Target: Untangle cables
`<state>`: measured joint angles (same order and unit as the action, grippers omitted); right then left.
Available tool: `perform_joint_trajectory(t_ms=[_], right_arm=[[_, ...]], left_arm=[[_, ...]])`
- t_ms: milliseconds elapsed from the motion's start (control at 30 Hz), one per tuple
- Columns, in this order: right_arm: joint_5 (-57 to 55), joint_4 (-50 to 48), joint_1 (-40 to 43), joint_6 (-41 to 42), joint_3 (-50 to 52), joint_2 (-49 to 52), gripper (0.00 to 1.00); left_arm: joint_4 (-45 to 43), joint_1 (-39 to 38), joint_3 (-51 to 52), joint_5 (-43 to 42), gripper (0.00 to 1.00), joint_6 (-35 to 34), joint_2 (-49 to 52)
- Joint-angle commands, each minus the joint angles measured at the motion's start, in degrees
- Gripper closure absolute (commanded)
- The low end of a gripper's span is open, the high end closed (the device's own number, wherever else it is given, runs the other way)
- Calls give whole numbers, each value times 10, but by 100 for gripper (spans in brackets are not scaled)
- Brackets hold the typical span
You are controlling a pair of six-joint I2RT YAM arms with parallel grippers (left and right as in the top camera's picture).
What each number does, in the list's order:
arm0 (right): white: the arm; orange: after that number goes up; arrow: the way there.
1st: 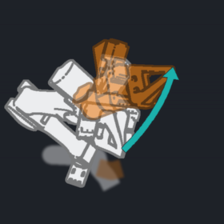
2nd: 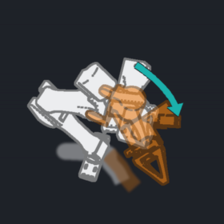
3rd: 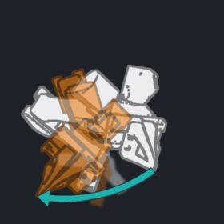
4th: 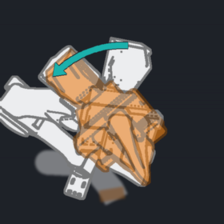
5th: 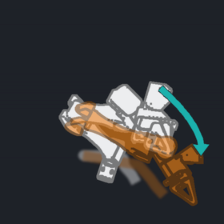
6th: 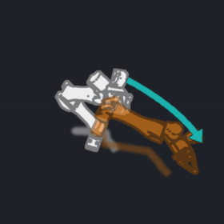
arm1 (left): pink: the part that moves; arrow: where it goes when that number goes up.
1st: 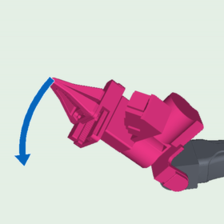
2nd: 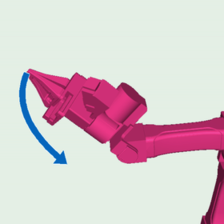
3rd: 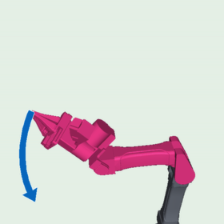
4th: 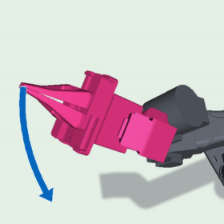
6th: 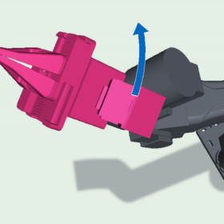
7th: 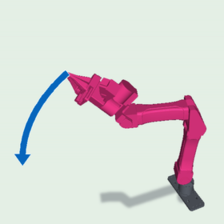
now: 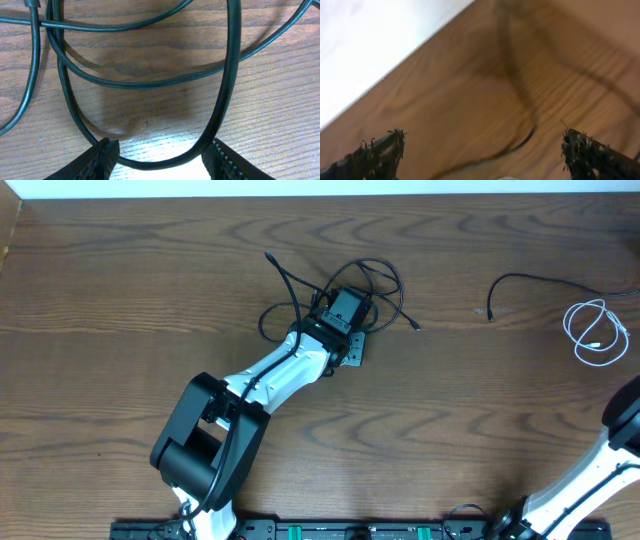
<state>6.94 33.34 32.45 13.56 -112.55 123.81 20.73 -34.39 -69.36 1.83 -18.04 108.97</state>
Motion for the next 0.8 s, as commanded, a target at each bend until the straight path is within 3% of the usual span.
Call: perform_joint_trajectory(t_ms=[0, 400, 500, 700, 767], right_arm=[[57, 30, -26, -40, -7, -24, 1], [60, 138, -135, -54, 24, -23, 1], [61, 145, -160, -70, 56, -23, 7], [12, 142, -212, -78, 129, -23, 33], [-3, 137, -226, -78, 151, -23, 38]], left_arm=[[2, -1, -9, 1, 41, -3, -5], [2, -1, -9, 1, 41, -3, -5], [2, -1, -9, 1, 41, -3, -5], [2, -1, -9, 1, 41, -3, -5], [2, -1, -9, 1, 41, -3, -5]])
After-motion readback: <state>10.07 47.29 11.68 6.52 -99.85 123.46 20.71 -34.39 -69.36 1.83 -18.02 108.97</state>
